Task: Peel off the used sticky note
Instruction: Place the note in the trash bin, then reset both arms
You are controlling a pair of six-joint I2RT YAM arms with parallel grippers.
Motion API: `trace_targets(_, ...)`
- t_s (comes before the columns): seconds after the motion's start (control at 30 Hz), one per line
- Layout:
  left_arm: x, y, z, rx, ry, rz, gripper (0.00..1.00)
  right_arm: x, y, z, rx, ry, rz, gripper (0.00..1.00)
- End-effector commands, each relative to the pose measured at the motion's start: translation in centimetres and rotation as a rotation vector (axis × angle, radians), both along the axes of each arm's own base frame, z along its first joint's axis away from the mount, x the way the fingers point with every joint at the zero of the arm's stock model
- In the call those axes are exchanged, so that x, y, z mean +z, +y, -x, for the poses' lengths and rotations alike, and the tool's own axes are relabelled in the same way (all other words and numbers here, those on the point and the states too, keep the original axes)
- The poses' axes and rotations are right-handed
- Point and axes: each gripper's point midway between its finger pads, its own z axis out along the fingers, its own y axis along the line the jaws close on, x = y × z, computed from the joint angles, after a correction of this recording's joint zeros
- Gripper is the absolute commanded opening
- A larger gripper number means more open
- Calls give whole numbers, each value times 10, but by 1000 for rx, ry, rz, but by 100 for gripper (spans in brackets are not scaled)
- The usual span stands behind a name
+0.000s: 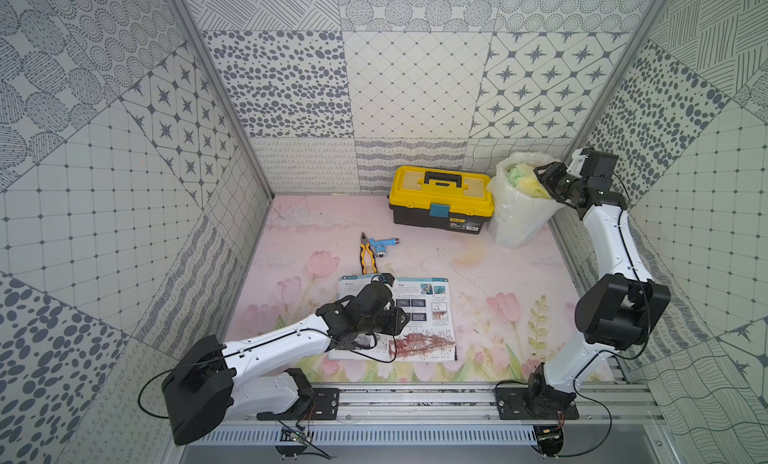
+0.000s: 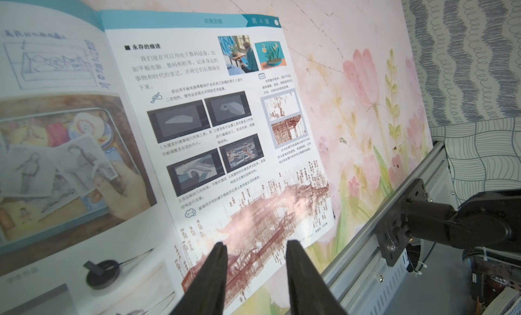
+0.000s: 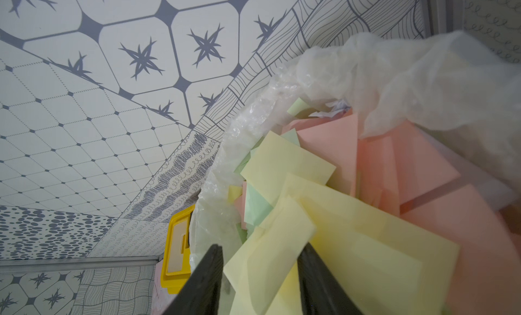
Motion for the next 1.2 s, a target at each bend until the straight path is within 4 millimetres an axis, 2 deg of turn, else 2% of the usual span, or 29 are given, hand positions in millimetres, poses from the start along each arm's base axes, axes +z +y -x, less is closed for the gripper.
trace_targets(0.0,5,0,-5,-12,-27,-16,39,37,-10,16,-36,-64,73,53)
trace_targets(0.2,9,3,-7,-6,-46,-24,39,57,-18,37,-59,-97,142,60)
trace_targets(0.37,17,9,-10,12,-84,-37,41,69,-14,57,-57,-129,174,67)
trace_targets(0.43,22,14,-13,21,-113,-52,44,70,-8,66,-41,-153,176,71)
trace_targets(0.47,25,18,-15,30,-132,-72,46,68,-5,70,-33,-165,177,78)
trace_targets(0.5,28,24,-17,46,-148,-97,47,67,-4,74,-32,-178,179,95)
trace_targets(0.57,36,36,-23,80,-198,-139,50,62,-2,83,-36,-197,193,97)
trace_targets(0.67,49,54,-32,140,-282,-188,61,57,1,97,-44,-251,213,97)
trace_targets(0.73,59,71,-40,205,-347,-229,74,46,2,110,-68,-301,223,97)
trace_targets(0.8,66,87,-47,274,-403,-270,88,44,5,121,-89,-374,253,97)
trace_targets(0.83,69,95,-49,309,-429,-288,98,31,8,125,-94,-380,265,97)
trace_targets(0.9,78,113,-56,393,-506,-328,100,16,20,130,-79,-418,319,97)
trace_targets(1.03,92,145,-62,535,-648,-375,99,-31,43,136,-32,-406,461,97)
trace_targets(1.17,97,170,-65,620,-757,-395,100,-73,59,143,-13,-394,546,97)
